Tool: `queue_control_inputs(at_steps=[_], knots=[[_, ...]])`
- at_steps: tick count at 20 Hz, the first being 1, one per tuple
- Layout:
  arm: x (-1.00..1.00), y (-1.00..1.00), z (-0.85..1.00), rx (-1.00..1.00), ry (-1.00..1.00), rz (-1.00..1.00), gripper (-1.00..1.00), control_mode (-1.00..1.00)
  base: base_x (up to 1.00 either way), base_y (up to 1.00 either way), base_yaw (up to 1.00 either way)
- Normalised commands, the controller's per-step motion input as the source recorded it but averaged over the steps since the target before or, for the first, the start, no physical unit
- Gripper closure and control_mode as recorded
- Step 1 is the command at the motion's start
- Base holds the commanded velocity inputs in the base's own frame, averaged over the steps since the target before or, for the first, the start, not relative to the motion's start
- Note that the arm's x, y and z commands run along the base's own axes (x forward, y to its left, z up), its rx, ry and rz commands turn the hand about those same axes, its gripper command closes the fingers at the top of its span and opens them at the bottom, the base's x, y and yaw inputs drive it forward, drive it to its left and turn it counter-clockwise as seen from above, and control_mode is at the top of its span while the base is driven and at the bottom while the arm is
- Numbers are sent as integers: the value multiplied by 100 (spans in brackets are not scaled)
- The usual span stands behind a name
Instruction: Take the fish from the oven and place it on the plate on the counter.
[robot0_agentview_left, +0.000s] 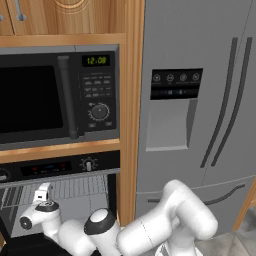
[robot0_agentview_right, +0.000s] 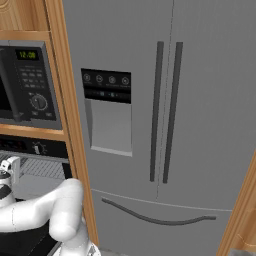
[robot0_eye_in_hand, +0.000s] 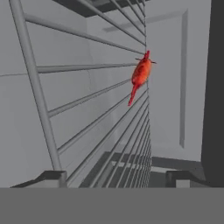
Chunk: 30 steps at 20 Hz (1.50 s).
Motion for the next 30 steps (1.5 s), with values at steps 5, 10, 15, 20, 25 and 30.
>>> queue_control_inputs(at_steps=[5,10,15,20,25,30], knots=[[0,0,-98,3,-9,0,-100,-100,0,0,0],[-16,0,-96,2,-10,0,-100,-100,0,0,0],[-34,0,-73,3,-10,0,-100,-100,0,0,0],[-22,0,-69,1,-15,3,-100,-100,0,0,0],[21,0,-91,0,-29,2,-100,-100,0,0,0],[28,0,-100,0,-32,0,-100,-100,0,0,0]])
